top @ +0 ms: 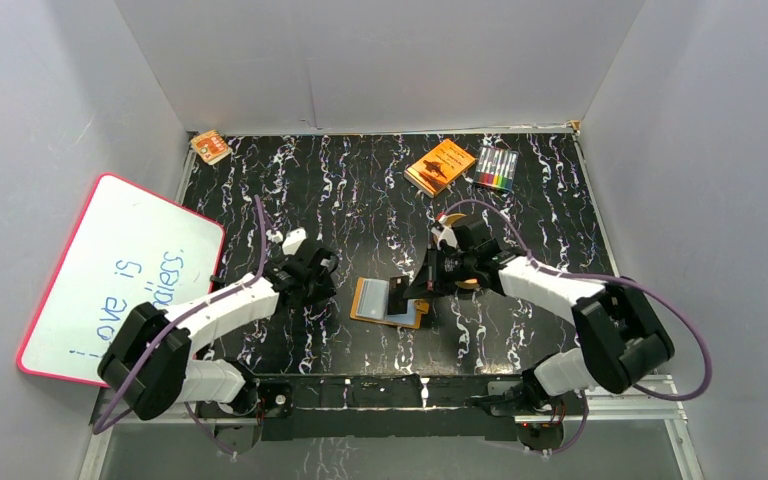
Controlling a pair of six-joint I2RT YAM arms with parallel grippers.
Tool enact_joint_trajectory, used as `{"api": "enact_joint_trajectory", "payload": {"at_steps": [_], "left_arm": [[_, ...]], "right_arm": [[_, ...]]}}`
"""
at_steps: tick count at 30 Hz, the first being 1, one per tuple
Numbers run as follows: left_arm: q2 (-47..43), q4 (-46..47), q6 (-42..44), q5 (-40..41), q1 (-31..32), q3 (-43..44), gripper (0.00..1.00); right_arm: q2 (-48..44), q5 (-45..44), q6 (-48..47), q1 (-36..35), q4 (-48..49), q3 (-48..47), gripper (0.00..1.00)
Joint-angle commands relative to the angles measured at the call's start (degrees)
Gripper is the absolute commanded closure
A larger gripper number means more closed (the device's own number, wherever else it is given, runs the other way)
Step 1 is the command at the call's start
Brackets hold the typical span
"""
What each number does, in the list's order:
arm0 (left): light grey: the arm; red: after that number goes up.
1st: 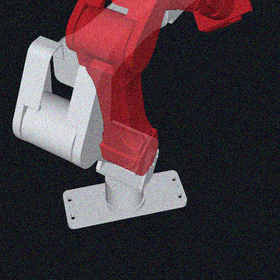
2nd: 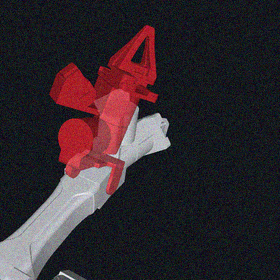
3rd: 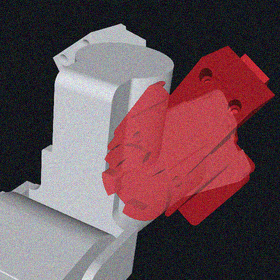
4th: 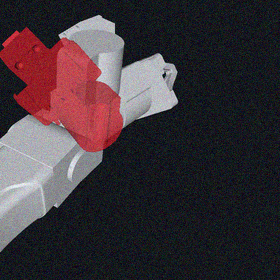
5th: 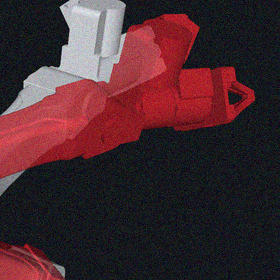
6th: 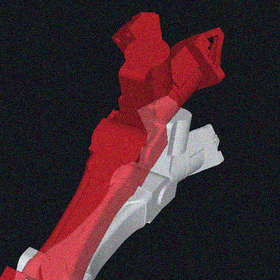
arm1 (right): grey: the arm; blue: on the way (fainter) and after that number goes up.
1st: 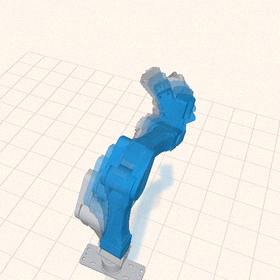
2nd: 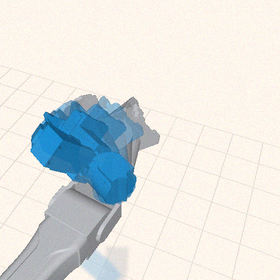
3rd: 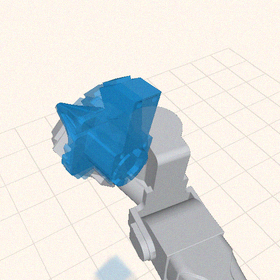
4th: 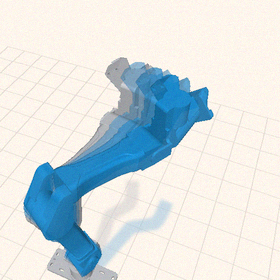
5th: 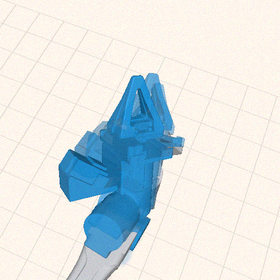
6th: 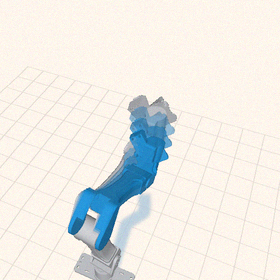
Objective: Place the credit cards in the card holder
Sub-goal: Insert the credit card into the card holder.
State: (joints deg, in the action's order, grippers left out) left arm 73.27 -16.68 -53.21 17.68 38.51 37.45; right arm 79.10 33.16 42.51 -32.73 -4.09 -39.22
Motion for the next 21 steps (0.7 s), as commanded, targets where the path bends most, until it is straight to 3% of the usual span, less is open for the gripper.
{"api": "enact_joint_trajectory", "payload": {"at_steps": [1, 21], "left_arm": [[1.1, 2.6, 0.9, -2.8, -1.3, 0.8, 0.61], [7.1, 7.1, 1.7, -8.0, -1.8, 2.6, 0.60]], "right_arm": [[3.3, 4.1, 2.5, 0.8, 8.0, -0.4, 1.00], [8.4, 7.2, 0.7, 2.5, 10.0, 2.5, 1.00]]}}
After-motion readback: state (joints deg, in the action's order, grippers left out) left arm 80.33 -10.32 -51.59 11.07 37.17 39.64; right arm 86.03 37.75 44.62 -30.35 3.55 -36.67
